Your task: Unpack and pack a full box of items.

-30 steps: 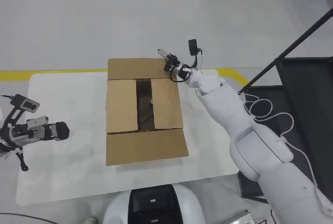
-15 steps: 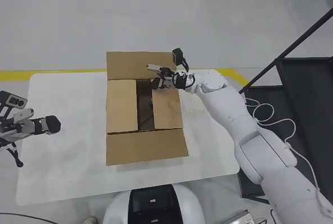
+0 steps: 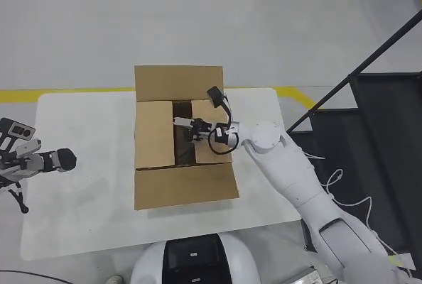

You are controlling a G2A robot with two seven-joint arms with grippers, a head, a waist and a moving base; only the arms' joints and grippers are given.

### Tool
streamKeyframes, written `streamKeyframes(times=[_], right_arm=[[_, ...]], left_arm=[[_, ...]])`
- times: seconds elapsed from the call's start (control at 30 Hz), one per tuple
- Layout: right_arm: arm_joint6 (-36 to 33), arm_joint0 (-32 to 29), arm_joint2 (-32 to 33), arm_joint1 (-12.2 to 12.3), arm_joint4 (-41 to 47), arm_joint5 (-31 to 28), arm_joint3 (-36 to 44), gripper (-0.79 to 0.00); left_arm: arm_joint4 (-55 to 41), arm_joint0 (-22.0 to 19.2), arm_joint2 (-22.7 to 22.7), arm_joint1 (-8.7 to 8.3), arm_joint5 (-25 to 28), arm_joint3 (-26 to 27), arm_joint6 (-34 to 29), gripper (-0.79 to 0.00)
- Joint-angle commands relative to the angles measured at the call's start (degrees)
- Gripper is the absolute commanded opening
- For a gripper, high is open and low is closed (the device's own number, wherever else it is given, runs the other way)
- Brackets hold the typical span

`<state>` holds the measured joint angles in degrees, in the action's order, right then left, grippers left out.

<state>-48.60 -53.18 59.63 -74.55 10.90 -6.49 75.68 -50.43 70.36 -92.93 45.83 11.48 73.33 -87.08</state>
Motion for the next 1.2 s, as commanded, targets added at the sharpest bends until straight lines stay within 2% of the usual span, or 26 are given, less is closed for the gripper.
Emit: streamKeyframes(times=[0.0, 0.07, 0.17, 0.73, 0.8, 0.97, 1.17], right_arm=[[-0.1, -3.4, 1.7, 0.7, -1.1, 3.0, 6.6, 0.000], [0.1, -6.1, 2.7, 1.3, -2.0, 6.0, 10.7, 0.000], [0.7, -7.1, 2.5, 1.4, -2.5, 8.4, 11.0, 0.000], [1.0, -7.1, 2.4, 1.3, -1.8, 8.6, 10.3, 0.000], [2.7, -7.9, 2.1, 1.1, -0.2, 8.7, 10.5, 0.000], [3.9, -4.5, -3.6, -0.2, -1.4, 9.9, 7.1, 0.000], [5.1, 1.5, -10.6, -1.9, -7.8, 13.0, 0.6, 0.000]], left_arm=[[0.1, -0.2, 0.3, 0.06, 0.0, -0.1, -0.2, 0.000], [0.1, -0.3, 0.6, 0.15, 0.0, -0.2, -0.4, 0.000], [0.4, -0.6, 1.2, 0.29, 0.5, -0.3, -0.9, 0.000], [0.4, -0.8, 1.7, 0.39, 1.0, -0.1, -0.9, 0.000], [1.8, -0.3, 2.1, 0.47, 0.4, 1.3, 1.7, 0.000], [3.8, -0.5, 2.8, 0.56, 0.0, 3.0, 3.4, 0.000], [4.4, -0.8, 4.2, 0.86, 0.2, 4.1, 3.0, 0.000]])
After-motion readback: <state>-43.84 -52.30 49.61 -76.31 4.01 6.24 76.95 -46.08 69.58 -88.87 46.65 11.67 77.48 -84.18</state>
